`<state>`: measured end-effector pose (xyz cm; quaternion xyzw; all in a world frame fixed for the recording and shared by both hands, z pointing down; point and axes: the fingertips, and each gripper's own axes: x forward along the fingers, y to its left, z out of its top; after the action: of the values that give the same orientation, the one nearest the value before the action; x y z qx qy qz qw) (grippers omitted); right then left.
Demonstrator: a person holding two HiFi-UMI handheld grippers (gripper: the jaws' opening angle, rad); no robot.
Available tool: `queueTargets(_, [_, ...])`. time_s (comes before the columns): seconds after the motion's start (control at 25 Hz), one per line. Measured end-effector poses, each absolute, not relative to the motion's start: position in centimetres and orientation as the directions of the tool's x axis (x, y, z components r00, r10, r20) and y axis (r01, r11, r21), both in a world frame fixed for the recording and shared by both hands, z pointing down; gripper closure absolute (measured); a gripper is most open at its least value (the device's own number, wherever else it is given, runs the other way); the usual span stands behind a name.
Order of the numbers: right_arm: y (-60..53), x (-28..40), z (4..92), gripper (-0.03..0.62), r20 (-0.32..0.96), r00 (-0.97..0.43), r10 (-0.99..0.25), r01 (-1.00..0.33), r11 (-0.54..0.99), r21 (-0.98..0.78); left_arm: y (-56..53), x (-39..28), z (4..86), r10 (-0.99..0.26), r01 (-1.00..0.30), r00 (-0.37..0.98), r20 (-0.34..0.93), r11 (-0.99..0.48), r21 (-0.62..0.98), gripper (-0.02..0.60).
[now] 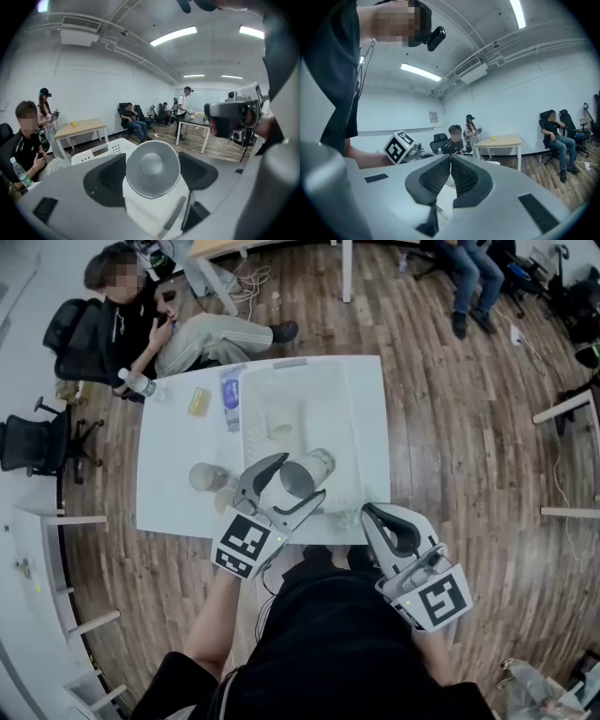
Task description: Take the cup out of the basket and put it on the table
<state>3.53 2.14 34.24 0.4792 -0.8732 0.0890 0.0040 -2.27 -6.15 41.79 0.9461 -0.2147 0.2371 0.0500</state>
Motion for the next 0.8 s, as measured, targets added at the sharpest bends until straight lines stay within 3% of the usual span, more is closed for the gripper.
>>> queueTargets(0.24, [0.4,-1.5,34.3,0.568,0.104,-0.645,-0.757,-0.763,0.628,-0.153,-5.3,-8.8,40.4,-0.497,-0.550,0.718,0.487,-0.834,-0.041,0.221])
queueTargets(0.52, [-1.9,-7.5,34.7,0.568,0.126,-0.752,-0.647,-0.659,0.734,-0.165,-6.2,-20.2,41.8,-0.647,-0.745,0.539,0.539,-0.665,-0.052,0.221])
queueTargets(0.8, [-3.5,-11.9,35.3,0.568,0.152,-0.813,-0.562,-0.581,0.796,-0.171,-6.1,-30.1,48.7,-0.647,-0.843,0.326,0.690,-0.529,-0.098,0.221])
